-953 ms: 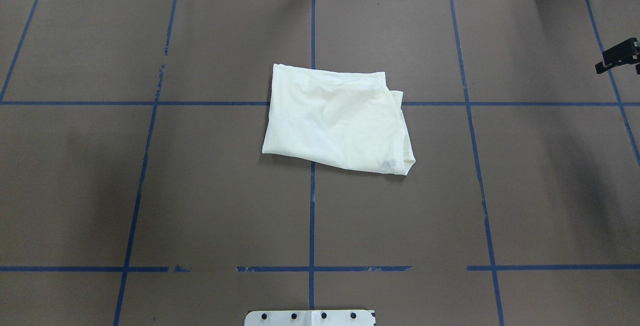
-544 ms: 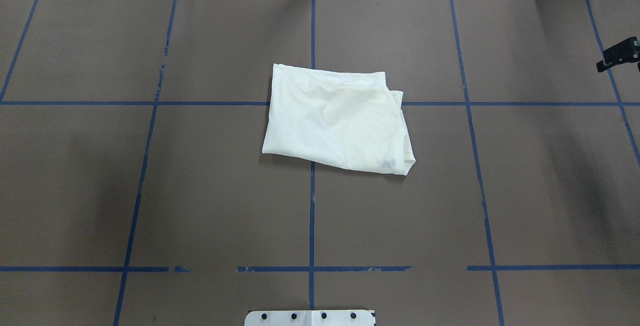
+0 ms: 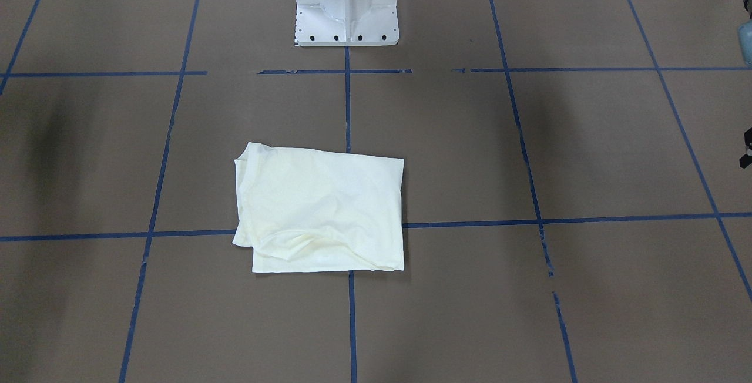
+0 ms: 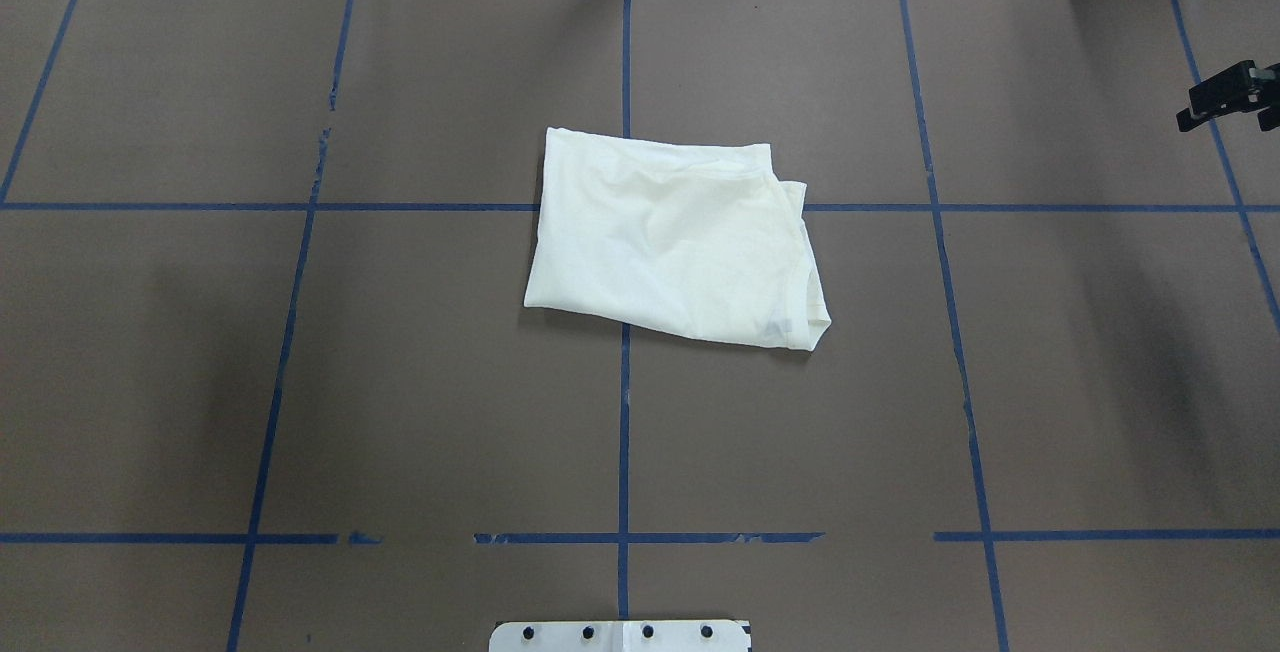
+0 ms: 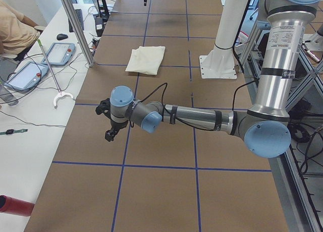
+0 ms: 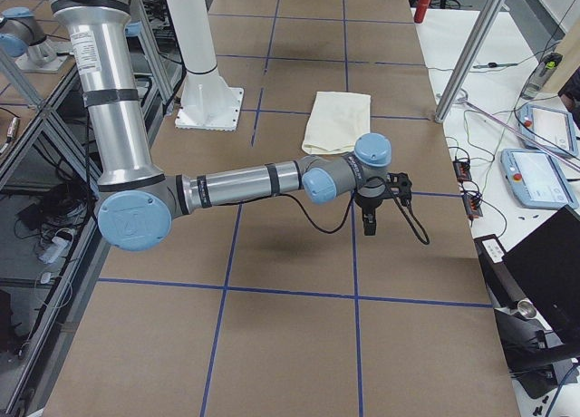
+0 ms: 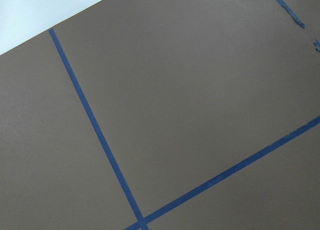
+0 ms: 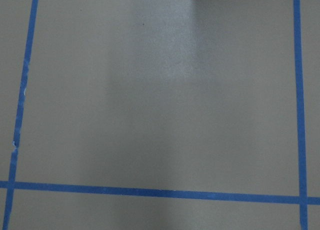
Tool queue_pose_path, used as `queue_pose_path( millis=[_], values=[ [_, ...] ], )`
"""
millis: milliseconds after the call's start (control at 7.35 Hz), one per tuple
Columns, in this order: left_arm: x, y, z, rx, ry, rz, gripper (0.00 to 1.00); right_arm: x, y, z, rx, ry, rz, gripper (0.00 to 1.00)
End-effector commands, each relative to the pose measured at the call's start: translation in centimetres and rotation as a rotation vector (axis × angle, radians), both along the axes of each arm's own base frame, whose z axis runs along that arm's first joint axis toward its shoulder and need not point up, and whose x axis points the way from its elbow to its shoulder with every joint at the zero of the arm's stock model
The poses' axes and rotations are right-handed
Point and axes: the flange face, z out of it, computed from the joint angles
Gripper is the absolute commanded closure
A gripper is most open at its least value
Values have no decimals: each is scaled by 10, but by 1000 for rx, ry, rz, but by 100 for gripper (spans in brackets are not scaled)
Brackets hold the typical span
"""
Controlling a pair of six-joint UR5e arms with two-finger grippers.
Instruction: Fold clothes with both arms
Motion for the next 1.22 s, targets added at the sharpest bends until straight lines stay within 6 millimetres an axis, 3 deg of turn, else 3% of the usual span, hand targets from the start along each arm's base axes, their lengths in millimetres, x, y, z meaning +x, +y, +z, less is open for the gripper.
queue_pose_path(
  millis=[0,136,272,817,1089],
  values=[
    [3,9,-14,22,9,9,0,-7,-13,-16,19,-19,-10,0],
    [5,9,-16,27,10,12,0,-10,-16,-11,6,-13,-14,0],
    [6,7,-19,36,10,13,0,-14,-33,-21,14,-21,-15,0],
    [9,-3,-51,97,19,17,0,-16,-36,-11,1,-11,-16,0],
    [9,-3,-53,102,21,17,0,-9,-33,-1,-14,-11,-10,0]
  ],
)
